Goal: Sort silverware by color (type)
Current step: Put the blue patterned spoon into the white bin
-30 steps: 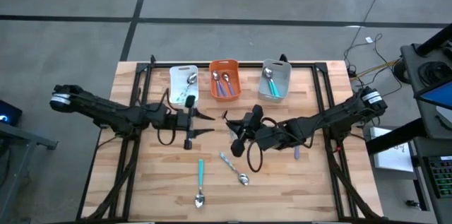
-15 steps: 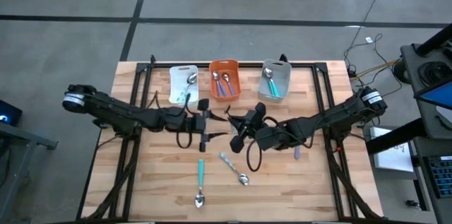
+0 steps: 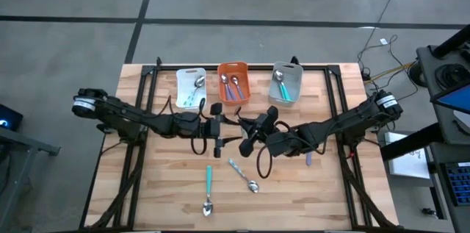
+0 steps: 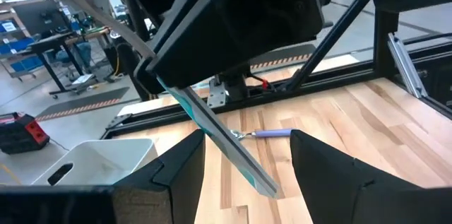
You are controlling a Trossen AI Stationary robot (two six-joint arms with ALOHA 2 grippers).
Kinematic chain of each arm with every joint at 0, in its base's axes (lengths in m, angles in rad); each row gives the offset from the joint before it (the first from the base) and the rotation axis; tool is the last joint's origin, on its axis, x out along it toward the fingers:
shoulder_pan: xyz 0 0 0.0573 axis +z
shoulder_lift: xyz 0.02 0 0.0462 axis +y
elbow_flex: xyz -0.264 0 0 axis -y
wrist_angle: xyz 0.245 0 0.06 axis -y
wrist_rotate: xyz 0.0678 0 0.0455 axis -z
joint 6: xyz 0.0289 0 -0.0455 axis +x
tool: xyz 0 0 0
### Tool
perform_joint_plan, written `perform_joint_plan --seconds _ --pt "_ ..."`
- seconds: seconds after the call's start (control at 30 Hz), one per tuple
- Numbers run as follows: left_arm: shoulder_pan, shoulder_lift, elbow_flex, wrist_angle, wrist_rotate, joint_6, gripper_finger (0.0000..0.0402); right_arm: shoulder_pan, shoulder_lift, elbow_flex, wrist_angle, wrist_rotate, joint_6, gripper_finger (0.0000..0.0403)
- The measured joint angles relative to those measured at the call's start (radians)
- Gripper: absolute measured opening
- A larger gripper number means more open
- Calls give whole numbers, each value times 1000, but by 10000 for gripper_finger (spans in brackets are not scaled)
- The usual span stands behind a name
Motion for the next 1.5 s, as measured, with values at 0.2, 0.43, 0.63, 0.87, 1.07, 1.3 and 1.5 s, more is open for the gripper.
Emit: perform_joint_plan --seconds 0.2,0.43,0.63,0.87,1.07,1.3,1.5 --pt "1 0 3 13 0 -29 181 1 7 0 48 -2 0 12" --pt "1 -1 3 19 -79 -48 109 2 29 0 97 -23 -9 12" --pt "3 -5 2 -7 -95 -47 16 3 29 0 89 -25 -21 25" --pt "5 -86 2 -93 -45 -50 11 -43 -38 0 87 -213 -33 85" --pt "2 -237 -7 -266 -15 -103 8 -167 -140 0 -9 -532 -111 130" --pt "2 -358 -46 -316 34 -220 8 -280 -187 0 -55 -784 -370 155" --pt "1 -377 -97 -311 31 -304 8 -288 -132 -14 5 -940 -603 162"
